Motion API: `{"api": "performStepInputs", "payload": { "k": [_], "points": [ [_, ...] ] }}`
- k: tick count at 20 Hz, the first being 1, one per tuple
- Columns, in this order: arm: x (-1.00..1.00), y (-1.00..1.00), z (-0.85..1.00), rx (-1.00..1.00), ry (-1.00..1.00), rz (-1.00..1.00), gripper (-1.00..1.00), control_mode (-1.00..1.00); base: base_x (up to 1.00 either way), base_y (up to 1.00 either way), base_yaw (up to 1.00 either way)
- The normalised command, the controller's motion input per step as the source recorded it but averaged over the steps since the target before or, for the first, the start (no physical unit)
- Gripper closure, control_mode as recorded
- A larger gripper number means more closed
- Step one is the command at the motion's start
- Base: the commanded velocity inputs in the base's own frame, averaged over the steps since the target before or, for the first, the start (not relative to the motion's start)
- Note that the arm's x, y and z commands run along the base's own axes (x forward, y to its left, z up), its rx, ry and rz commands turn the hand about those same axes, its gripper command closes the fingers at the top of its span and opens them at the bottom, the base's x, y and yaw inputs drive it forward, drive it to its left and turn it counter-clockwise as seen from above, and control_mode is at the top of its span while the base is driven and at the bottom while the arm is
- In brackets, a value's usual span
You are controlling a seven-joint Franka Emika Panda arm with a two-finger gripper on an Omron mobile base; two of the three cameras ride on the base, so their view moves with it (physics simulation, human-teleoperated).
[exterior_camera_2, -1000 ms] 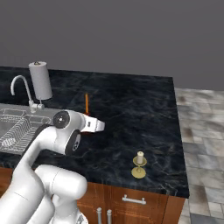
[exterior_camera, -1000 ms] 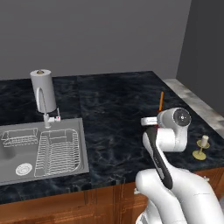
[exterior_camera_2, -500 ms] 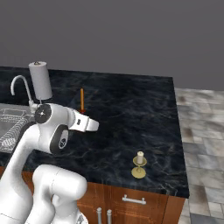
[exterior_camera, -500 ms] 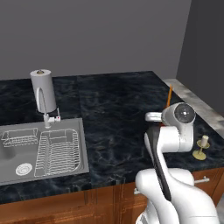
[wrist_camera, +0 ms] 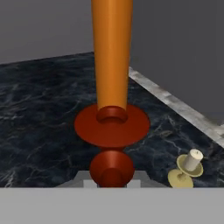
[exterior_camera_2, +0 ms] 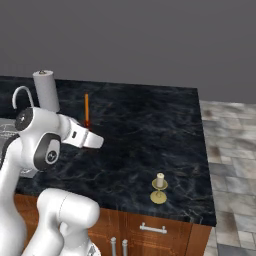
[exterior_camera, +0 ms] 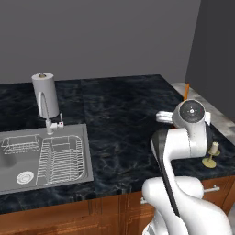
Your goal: Pick the candle and candle from the dining table and place them in the open cabinet. Close the cabinet after placing the objects.
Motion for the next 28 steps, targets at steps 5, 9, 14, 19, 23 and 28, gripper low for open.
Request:
{"api": "performStepInputs", "payload": {
  "k": [5,9,14,19,23,28],
  "points": [
    [-0.42,0.03,0.23,-0.04,-0.08,-0.11,1.0,-1.0,0.0,0.0,0.0],
    [-0.02,0.01,0.0,0.0,0.0,-0.01,1.0,-1.0,0.0,0.0,0.0],
    [-0.17,0.0,0.0,-0.01,-0.08,-0.02,1.0,-1.0,0.0,0.0,0.0],
    [0.0,0.0,0.0,0.0,0.0,0.0,1.0,1.0,-0.6,0.0,-0.23],
    [0.0,0.0,0.0,0.0,0.0,0.0,1.0,1.0,-0.49,0.08,-0.39],
    [0.0,0.0,0.0,0.0,0.0,0.0,1.0,1.0,-0.43,0.06,-0.46]
  ]
}}
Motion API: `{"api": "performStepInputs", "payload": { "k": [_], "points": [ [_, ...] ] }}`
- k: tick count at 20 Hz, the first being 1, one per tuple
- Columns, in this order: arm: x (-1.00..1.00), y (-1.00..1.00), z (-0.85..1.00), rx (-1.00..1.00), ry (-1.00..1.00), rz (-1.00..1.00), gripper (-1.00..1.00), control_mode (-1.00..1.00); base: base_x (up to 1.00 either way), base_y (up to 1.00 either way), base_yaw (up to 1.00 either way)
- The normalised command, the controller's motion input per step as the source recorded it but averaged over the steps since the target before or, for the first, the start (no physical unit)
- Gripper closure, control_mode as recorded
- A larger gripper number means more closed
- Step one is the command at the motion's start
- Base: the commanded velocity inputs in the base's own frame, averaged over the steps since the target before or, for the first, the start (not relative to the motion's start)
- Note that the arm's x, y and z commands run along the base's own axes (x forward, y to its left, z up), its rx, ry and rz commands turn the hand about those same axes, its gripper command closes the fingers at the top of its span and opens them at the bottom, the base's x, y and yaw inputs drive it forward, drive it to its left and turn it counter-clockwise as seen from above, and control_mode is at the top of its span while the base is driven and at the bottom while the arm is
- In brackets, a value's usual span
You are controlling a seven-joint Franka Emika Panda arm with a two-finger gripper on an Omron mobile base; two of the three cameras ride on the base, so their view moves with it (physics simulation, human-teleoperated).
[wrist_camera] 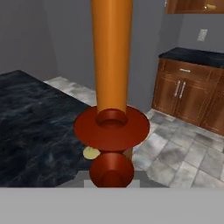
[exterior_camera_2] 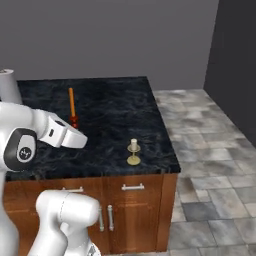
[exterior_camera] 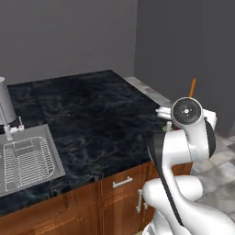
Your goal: Pick the candle and candle from the dining table and place them in the open cabinet. Close the cabinet after placing the objects.
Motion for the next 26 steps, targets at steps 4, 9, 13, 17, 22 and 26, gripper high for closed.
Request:
{"api": "performStepInputs", "payload": {
  "k": [4,9,13,17,22,26],
  "points": [
    [0.0,0.0,0.0,0.0,0.0,0.0,1.0,1.0,-0.41,0.0,-0.5],
    [0.0,0.0,0.0,0.0,0.0,0.0,1.0,1.0,-0.37,-0.04,-0.5],
    [0.0,0.0,0.0,0.0,0.0,0.0,1.0,1.0,-0.31,-0.04,-0.49],
    [0.0,0.0,0.0,0.0,0.0,0.0,1.0,1.0,-0.21,-0.04,-0.47],
    [0.0,0.0,0.0,0.0,0.0,0.0,1.0,1.0,0.07,-0.21,-0.37],
    [0.0,0.0,0.0,0.0,0.0,0.0,1.0,1.0,0.52,-0.17,-0.31]
  ]
}}
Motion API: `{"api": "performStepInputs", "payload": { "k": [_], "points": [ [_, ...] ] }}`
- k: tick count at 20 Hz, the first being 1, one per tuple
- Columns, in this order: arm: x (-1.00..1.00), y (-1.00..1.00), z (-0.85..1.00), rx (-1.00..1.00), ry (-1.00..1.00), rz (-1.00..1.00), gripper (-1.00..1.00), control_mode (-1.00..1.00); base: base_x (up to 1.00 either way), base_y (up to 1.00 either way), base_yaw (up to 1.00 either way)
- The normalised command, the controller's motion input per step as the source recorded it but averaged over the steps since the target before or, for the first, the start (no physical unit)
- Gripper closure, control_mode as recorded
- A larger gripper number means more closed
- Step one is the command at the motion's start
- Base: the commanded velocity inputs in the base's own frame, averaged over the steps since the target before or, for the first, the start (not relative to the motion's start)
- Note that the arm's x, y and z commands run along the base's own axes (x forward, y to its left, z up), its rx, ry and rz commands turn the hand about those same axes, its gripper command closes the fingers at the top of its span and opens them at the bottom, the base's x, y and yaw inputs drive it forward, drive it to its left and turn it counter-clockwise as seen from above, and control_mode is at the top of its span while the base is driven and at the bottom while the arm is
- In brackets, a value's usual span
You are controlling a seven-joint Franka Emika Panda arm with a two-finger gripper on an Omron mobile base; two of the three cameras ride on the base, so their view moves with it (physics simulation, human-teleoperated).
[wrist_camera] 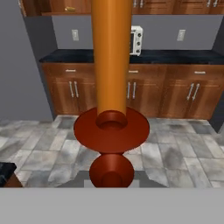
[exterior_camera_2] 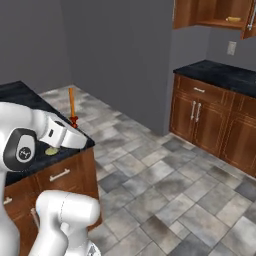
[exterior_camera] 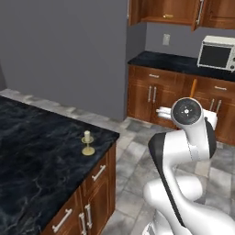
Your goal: Pick the candle and candle from the dining table and place them in the open cabinet. Close the cabinet after placing the objects.
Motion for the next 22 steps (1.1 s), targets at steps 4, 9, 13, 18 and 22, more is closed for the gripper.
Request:
{"api": "performStepInputs", "payload": {
  "k": [4,9,13,18,22],
  "points": [
    [0.0,0.0,0.0,0.0,0.0,0.0,1.0,1.0,0.72,-0.28,-0.29],
    [0.0,0.0,0.0,0.0,0.0,0.0,1.0,1.0,0.74,-0.25,-0.29],
    [0.0,0.0,0.0,0.0,0.0,0.0,1.0,1.0,0.78,-0.15,-0.3],
    [0.0,0.0,0.0,0.0,0.0,0.0,1.0,1.0,0.82,-0.1,-0.27],
    [0.0,0.0,0.0,0.0,0.0,0.0,1.0,1.0,0.82,-0.06,-0.22]
  ]
}}
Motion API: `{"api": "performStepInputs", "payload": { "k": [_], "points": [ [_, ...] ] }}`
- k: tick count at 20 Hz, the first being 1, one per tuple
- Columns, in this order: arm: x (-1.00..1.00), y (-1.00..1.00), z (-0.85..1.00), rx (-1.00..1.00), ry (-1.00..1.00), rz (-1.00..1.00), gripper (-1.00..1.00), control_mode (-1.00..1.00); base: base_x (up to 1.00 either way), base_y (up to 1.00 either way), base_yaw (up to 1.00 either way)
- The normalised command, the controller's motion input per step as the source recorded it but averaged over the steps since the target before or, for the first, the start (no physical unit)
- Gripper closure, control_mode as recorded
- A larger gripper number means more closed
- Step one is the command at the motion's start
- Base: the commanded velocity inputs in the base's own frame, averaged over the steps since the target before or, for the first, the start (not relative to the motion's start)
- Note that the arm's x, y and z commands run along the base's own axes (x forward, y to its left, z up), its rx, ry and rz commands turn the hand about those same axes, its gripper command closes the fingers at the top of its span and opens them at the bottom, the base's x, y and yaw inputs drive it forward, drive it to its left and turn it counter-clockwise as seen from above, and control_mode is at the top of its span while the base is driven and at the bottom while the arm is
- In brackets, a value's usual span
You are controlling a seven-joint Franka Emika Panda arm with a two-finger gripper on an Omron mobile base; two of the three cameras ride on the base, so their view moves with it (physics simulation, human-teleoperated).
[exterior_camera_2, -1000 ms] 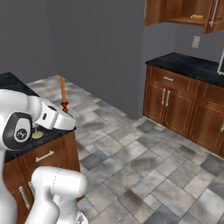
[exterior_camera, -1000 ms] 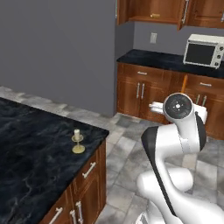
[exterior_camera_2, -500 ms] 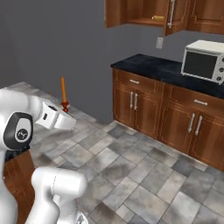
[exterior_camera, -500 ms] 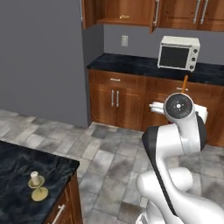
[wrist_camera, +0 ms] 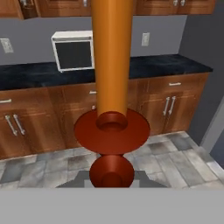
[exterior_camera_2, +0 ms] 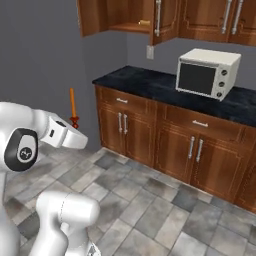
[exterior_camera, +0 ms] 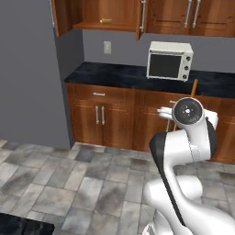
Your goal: Pick the candle and candle from the dining table and place them in the open cabinet. Close the cabinet after placing the objects.
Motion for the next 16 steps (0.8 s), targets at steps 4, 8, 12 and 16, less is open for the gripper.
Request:
{"api": "performStepInputs", "payload": {
  "k": [4,8,12,16],
  "points": [
    [0.0,0.0,0.0,0.0,0.0,0.0,1.0,1.0,0.82,0.0,-0.2],
    [0.0,0.0,0.0,0.0,0.0,0.0,1.0,1.0,0.84,0.14,-0.18],
    [0.0,0.0,0.0,0.0,0.0,0.0,1.0,1.0,0.81,0.32,-0.19],
    [0.0,0.0,0.0,0.0,0.0,0.0,1.0,1.0,0.61,0.48,-0.19]
  ]
}}
